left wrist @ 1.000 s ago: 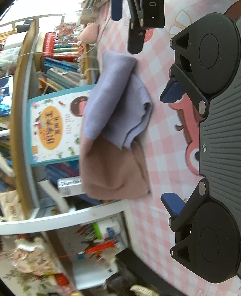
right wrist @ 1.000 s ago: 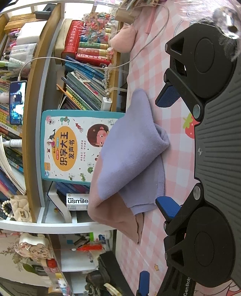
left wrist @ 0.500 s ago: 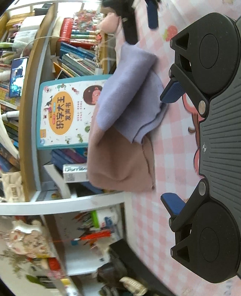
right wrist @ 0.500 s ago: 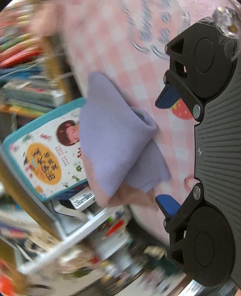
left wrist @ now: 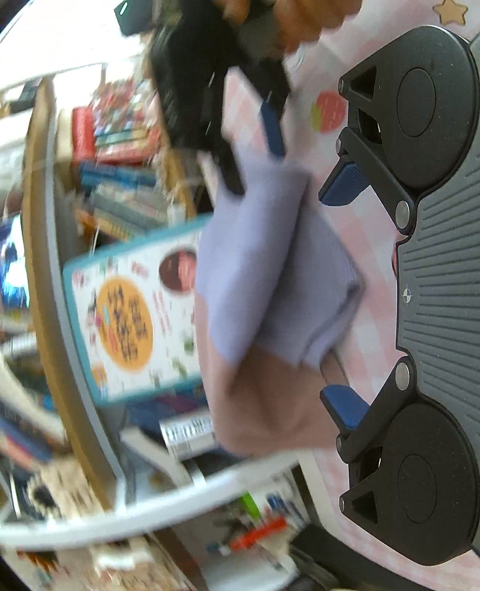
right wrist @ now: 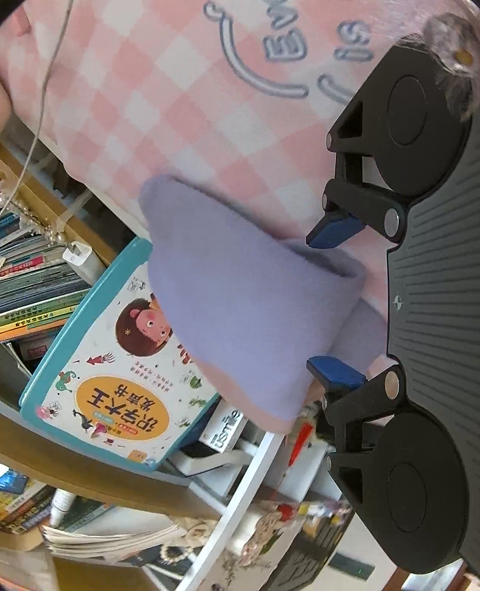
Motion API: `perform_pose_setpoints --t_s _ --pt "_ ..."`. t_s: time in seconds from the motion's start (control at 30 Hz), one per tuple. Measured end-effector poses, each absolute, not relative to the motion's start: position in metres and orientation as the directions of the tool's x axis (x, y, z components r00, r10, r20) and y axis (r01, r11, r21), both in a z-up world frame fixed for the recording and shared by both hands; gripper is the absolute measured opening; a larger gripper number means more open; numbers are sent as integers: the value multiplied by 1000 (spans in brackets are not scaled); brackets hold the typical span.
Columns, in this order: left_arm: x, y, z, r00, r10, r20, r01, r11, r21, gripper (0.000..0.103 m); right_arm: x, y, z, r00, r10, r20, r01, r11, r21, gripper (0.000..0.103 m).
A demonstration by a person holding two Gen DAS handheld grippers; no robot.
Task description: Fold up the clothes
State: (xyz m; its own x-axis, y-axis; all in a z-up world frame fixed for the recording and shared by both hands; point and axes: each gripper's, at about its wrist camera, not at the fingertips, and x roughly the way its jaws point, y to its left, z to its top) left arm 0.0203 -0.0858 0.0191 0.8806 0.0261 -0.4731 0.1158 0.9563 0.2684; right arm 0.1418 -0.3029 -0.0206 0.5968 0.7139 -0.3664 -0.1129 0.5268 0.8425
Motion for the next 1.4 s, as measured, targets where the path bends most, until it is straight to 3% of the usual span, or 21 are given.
perform_pose_setpoints --t_s 0.1,0.2,0.27,0.47,0.67,0.7,0.73,0.8,0.9,1.0,1.1,1.17,1.2,1.23,1.4 --pt "28 -103 14 877 -10 -481 172 940 295 103 153 -303 -28 599 722 -346 -99 496 863 43" --pt "33 -115 8 889 -1 -458 181 920 348 103 159 -306 -38 603 731 -321 -84 458 885 17" --pt "33 -121 6 901 -15 -433 194 908 372 103 154 -312 -41 614 748 -254 -104 395 913 12" --pt "31 -125 12 927 -66 -369 199 920 337 102 127 -309 7 522 853 8 -383 226 896 11" --pt "26 -114 22 945 -69 -321 147 963 226 95 107 -285 27 419 908 19 -475 201 857 12" --pt "28 -112 20 946 -40 -321 121 964 236 83 105 -285 26 420 907 19 -469 199 861 12" --pt "32 -109 18 945 -16 -326 101 965 243 60 105 -286 25 429 903 17 -461 203 864 12" --pt "38 -97 16 939 12 -344 73 970 232 33 107 -291 22 456 890 12 -430 208 878 13" --pt "41 -71 19 931 -11 -366 67 988 141 14 113 -297 5 489 872 -28 -312 205 927 19" --pt "29 -61 26 939 -31 -343 79 989 126 10 121 -298 -17 512 852 -112 -190 240 952 34" --pt "11 -60 30 949 -37 -314 90 983 158 8 125 -304 -34 541 826 -162 -96 252 963 36" --pt "0 -58 32 949 -47 -311 100 982 158 8 127 -310 -42 559 809 -180 -49 249 967 30" --pt "-5 -57 32 948 -55 -314 107 983 150 8 127 -312 -42 562 809 -174 -51 244 968 19" --pt "-11 -55 32 945 -65 -319 116 983 142 7 127 -313 -42 560 812 -163 -61 238 969 15" --pt "-38 -49 47 951 -136 -279 172 979 106 7 99 -320 15 613 787 -64 -279 292 915 11"
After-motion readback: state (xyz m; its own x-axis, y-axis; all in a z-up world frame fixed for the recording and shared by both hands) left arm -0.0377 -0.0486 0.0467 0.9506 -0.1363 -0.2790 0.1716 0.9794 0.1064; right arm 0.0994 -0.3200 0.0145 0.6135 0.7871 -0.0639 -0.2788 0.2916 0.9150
